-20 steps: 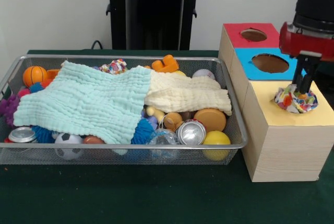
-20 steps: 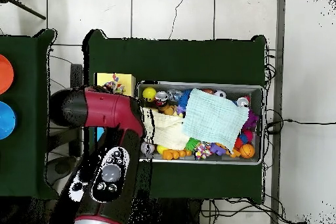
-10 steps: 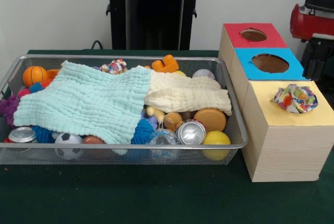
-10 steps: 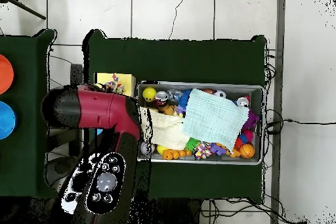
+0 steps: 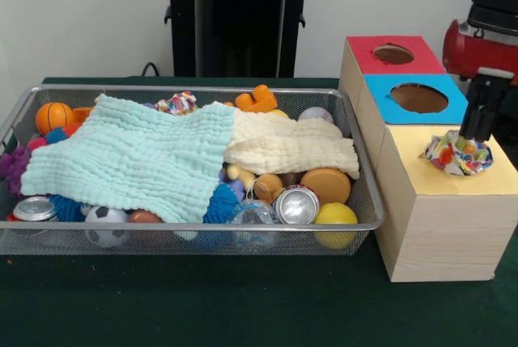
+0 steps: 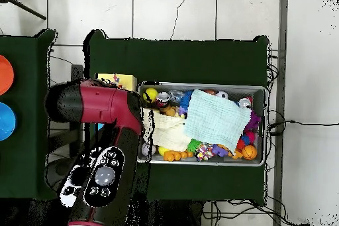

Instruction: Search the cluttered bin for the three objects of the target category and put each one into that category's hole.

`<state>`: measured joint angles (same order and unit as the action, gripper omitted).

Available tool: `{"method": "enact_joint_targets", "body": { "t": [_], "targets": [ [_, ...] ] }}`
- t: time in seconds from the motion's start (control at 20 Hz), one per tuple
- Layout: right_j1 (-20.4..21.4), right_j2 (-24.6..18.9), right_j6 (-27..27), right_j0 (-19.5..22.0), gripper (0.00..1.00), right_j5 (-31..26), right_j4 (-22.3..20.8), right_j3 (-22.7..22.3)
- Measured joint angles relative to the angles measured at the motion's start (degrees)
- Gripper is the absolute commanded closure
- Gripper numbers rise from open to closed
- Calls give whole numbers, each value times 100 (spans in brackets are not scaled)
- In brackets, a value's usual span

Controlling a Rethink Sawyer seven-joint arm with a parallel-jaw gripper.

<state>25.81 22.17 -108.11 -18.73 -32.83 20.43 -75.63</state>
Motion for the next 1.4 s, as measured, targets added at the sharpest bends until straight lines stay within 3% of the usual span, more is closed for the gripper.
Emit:
{"method": "enact_joint_targets", "body": {
  "t": [0.85, 1.4],
  "targets": [
    [-531, 24, 0, 1, 100, 1009, 4, 165],
    [-566, 20, 0, 57, 100, 731, 189, 240]
  ]
}}
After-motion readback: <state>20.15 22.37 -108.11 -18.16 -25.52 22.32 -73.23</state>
